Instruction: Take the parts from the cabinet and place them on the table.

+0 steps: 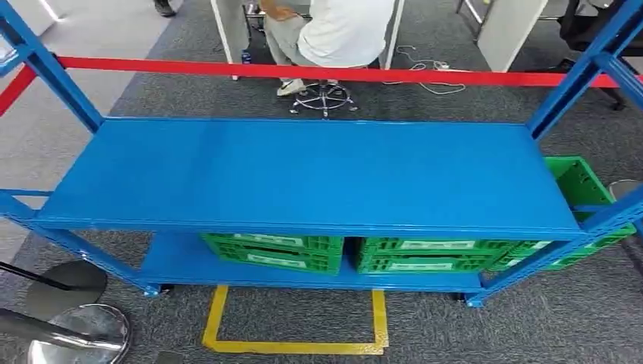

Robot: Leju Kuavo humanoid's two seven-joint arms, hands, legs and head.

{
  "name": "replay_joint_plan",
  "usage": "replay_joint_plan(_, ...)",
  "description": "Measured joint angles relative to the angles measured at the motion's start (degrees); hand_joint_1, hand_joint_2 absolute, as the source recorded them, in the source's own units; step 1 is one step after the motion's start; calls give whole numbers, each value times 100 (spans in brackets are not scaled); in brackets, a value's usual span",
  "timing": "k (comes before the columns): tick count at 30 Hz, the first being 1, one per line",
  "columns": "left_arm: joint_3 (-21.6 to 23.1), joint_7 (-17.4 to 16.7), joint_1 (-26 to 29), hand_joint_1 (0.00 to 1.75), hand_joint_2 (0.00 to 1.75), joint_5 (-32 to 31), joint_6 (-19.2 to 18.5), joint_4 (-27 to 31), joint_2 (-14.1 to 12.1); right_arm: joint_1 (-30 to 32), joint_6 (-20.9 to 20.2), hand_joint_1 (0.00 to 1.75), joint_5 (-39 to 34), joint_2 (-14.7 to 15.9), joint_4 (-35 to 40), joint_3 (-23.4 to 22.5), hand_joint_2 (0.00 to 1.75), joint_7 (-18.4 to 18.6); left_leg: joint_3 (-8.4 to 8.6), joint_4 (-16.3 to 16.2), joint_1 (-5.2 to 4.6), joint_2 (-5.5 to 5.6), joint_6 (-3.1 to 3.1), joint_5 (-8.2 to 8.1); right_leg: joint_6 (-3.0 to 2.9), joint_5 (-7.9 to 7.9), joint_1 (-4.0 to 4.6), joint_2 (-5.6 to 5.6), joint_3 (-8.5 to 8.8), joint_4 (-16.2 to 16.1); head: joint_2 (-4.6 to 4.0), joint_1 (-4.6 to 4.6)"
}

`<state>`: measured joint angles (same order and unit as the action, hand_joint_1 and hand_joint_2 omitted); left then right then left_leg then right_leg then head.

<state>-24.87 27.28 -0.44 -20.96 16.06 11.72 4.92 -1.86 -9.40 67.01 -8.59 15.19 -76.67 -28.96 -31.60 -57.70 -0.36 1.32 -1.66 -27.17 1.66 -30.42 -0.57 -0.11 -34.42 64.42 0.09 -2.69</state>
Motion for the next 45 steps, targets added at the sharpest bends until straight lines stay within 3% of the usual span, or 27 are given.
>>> replay_joint_plan(1,0,0,0,0,175,0,0,0,2,-5,2,0,0,0,4,-2,0,-2,21,-1,1,12,22,-20,-17,186,0,4,156,-387,0,7)
replay_joint_plan(3,-7,-2,-6,0,175,0,4,0,0,-28,13,0,-15,0,6,-2,0,0,-3,-38,-39,30,88,-53,-58,131,4,38,272,-579,0,-4)
replay_joint_plan(4,-9,-4,-1,0,175,0,9,0,-9,-16,24,0,-20,-7,6,-2,0,13,-11,-55,-49,26,44,-60,-35,168,-6,45,260,-601,2,-2)
replay_joint_plan(5,-9,-4,0,0,0,0,18,0,-13,-9,28,0,-20,-13,9,-4,0,22,-11,-49,-48,24,-19,-33,-37,168,0,50,260,-600,2,-4)
replay_joint_plan(11,-9,-20,-5,0,0,-9,24,0,-9,-19,52,0,-66,-15,33,-4,0,68,20,13,-36,22,-23,-37,-95,134,27,52,274,-599,0,0)
replay_joint_plan(14,-11,-22,-3,0,0,-9,33,0,-9,-19,61,0,-77,-15,37,-6,0,101,22,25,-27,22,38,-31,-123,133,38,51,272,-596,0,-2)
replay_joint_plan(15,-11,-22,-3,0,175,-9,33,0,-9,-19,63,0,-77,-15,37,-7,0,103,22,26,-21,23,65,-29,-126,131,41,51,272,-595,0,-2)
replay_joint_plan(16,-11,-24,-4,0,175,-9,33,0,-9,-20,63,0,-79,-15,37,-7,175,107,22,29,-13,23,115,-33,-129,129,45,51,271,-593,0,0)
replay_joint_plan(21,9,-254,8,0,175,-168,-79,0,-7,-8,52,0,-166,-13,57,72,175,267,27,29,-10,22,147,-43,-130,129,45,51,274,-592,0,0)
replay_joint_plan(30,267,-695,114,0,175,125,-337,15,-70,117,181,0,-1200,46,162,1078,175,715,26,25,-36,21,143,-47,-126,128,14,52,276,-597,0,4)
replay_joint_plan(31,312,-741,123,0,0,164,-360,22,-83,132,194,0,-1317,57,179,1188,175,763,26,25,-38,21,143,-48,-125,128,11,52,276,-597,0,0)
replay_joint_plan(32,356,-780,139,0,0,203,-391,31,-96,152,218,0,-1433,72,197,1324,0,806,26,25,-40,21,141,-49,-125,127,9,52,276,-597,0,2)
replay_joint_plan(45,966,-1388,365,0,0,797,-765,284,-214,426,441,0,-3088,269,367,3247,0,1464,27,24,-42,20,138,-51,-124,127,7,52,275,-598,0,0)
